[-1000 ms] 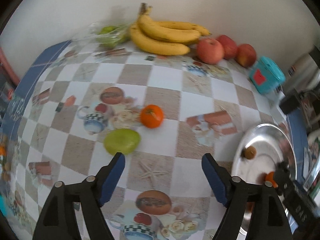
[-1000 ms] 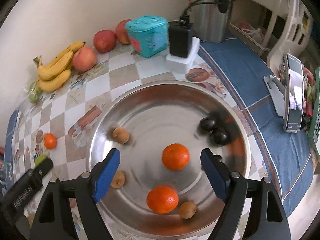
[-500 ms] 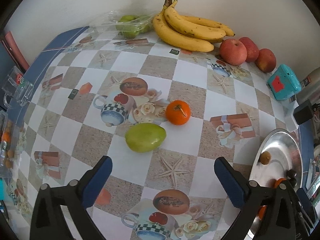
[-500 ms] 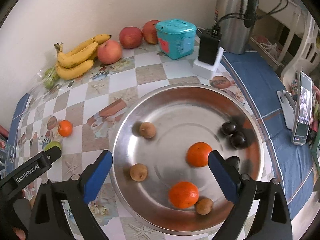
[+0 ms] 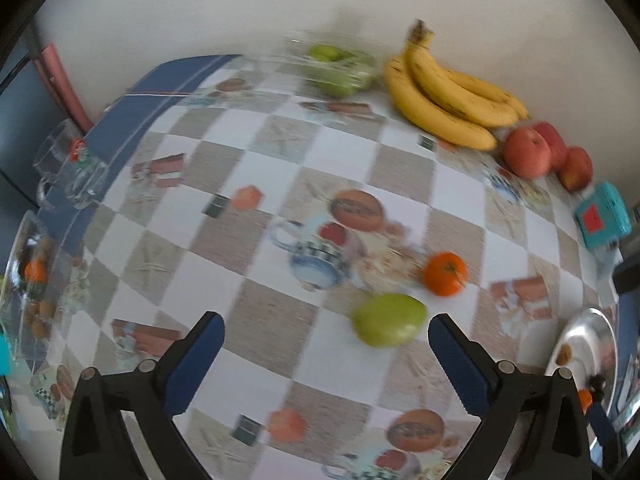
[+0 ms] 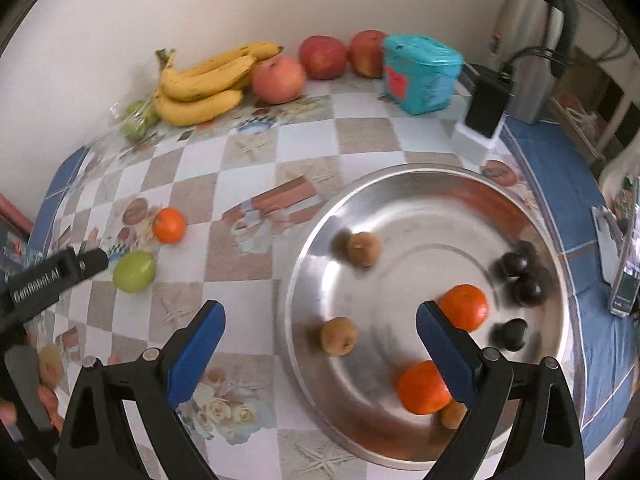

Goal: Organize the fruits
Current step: 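Move both open tools back from the bowl toward the green pear and mandarin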

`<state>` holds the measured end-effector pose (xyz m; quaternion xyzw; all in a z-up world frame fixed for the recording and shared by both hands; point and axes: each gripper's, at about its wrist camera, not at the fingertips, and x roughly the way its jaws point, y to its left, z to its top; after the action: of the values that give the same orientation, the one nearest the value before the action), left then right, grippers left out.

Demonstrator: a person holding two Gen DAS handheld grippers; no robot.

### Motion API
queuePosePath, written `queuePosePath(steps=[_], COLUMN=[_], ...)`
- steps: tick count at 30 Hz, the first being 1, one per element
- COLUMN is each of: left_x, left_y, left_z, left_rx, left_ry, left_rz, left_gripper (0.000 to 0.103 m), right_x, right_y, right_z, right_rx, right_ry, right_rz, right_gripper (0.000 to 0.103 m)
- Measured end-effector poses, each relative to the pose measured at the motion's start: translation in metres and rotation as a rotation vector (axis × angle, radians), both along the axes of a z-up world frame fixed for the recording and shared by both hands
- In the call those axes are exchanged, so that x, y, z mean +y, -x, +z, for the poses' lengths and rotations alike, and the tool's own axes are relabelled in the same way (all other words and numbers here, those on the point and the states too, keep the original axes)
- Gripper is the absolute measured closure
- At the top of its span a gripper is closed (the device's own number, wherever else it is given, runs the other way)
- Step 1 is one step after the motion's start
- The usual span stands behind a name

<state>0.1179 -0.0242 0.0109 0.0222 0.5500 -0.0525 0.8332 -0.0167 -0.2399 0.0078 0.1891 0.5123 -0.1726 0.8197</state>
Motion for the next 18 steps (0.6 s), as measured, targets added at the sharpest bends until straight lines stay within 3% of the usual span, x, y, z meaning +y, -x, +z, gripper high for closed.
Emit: queuePosePath(steps=[8,18], left_x=[0.038,0.032], left_y=[-0.016,-0.017], left_z=[-0.006,-0.015], left_rx=[0.021,0.043], left_ry=[0.006,0.01], left_rz=[0.107,0.094], left_gripper=[0.0,0.0], right_x=[0.029,0.044], right_y=[-0.016,-0.036], right_z=[0.001,-0.006], right_rx=[-0.04,-0.036], right_ry=[-0.045,-0.023], right_rz=[0.089,0.094], right_gripper=[0.007,0.007])
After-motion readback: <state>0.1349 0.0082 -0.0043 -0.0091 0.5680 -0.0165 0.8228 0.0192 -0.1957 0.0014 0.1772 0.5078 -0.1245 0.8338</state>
